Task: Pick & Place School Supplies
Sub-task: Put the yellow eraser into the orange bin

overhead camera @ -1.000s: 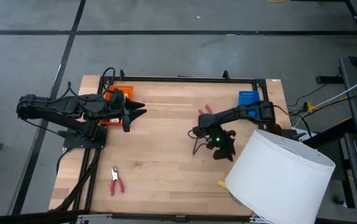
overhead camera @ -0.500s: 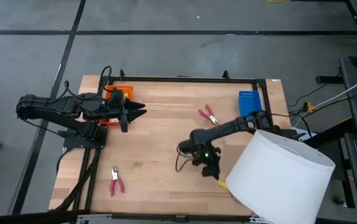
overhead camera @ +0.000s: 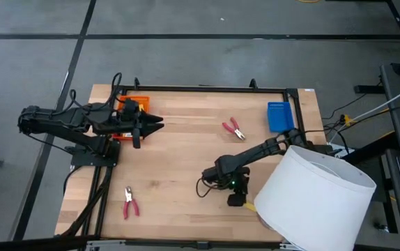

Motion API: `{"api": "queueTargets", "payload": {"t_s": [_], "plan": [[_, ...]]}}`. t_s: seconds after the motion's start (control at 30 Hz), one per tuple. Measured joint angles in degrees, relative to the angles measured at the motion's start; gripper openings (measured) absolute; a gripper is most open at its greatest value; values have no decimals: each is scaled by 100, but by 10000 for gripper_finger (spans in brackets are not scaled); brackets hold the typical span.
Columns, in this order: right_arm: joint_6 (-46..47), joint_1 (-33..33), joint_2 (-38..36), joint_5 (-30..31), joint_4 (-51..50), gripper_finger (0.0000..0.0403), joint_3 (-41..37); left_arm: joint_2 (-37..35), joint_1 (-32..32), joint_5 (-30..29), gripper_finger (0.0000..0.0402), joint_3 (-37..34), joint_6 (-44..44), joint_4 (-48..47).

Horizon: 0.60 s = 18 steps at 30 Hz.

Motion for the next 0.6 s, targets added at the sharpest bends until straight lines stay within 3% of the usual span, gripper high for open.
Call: {"api": "queueTargets", "payload": {"t_s": [0.33, 0.6], "plan": [[731, 468, 0, -208, 431, 229, -160, -2, 0, 4, 143, 1, 0, 93], [1119, 566, 0, 202, 752, 229, -160, -10, 0, 51, 143, 2, 68, 129]]}}
